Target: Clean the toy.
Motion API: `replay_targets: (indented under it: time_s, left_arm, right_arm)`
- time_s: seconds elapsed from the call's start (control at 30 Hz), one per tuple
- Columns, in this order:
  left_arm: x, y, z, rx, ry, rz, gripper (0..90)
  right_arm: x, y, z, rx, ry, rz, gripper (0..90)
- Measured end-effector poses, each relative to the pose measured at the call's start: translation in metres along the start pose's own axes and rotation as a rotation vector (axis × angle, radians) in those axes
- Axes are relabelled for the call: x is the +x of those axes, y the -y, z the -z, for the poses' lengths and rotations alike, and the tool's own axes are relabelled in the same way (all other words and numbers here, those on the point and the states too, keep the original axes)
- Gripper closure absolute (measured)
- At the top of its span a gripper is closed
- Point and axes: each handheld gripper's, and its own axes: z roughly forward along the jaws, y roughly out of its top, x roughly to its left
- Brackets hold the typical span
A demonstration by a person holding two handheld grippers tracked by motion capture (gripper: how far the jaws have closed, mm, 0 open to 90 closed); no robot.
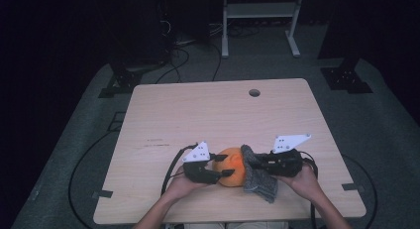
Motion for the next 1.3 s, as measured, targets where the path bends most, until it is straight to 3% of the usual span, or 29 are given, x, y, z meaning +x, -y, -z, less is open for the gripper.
replay_targets:
  time_s: [0.1,0.2,0.33,0.47,0.57,0.6,0.7,0.8,0.9,0.97,1.13,1.3]
  left_arm:
    - [-0.006,-0.002,-0.003,0.014,0.005,-0.040,49.7]
    - [-0.013,-0.003,-0.004,0.029,-0.013,-0.093,50.2]
    - [-0.008,0.000,0.000,0.016,-0.011,-0.062,51.3]
    - [-0.009,0.000,0.000,0.014,-0.003,-0.071,51.0]
    - [-0.010,0.000,0.000,0.015,0.005,-0.083,51.0]
    - [-0.011,0.000,-0.001,0.016,0.006,-0.084,51.0]
    - [-0.017,-0.003,-0.004,0.037,0.001,-0.138,51.0]
    - [-0.021,-0.002,-0.003,0.050,-0.005,-0.180,50.6]
    - [-0.018,0.000,0.000,0.042,-0.003,-0.159,51.4]
    - [-0.013,0.001,0.001,0.025,0.002,-0.126,51.5]
    - [-0.009,0.003,0.003,0.010,0.007,-0.106,51.2]
    - [-0.007,0.003,0.003,0.000,0.009,-0.086,50.9]
  right_arm:
    - [0.008,-0.016,0.001,-0.015,-0.050,0.033,79.9]
    - [0.016,-0.033,-0.006,0.003,-0.069,0.081,79.9]
    - [0.010,-0.031,-0.011,0.040,-0.057,0.075,80.3]
    - [0.000,-0.017,-0.001,0.092,-0.023,0.037,80.3]
    - [0.002,-0.019,0.006,0.080,-0.032,0.040,80.2]
    - [0.005,-0.024,0.006,0.058,-0.054,0.047,80.2]
    - [0.014,-0.038,-0.002,0.034,-0.109,0.077,80.1]
    - [0.021,-0.051,-0.018,0.080,-0.126,0.115,80.2]
    - [0.018,-0.051,-0.021,0.091,-0.111,0.106,80.3]
    - [0.010,-0.043,-0.019,0.068,-0.105,0.071,80.3]
    - [-0.003,-0.020,-0.006,0.032,-0.061,0.015,80.3]
    - [-0.012,-0.005,0.002,0.049,-0.014,-0.013,80.2]
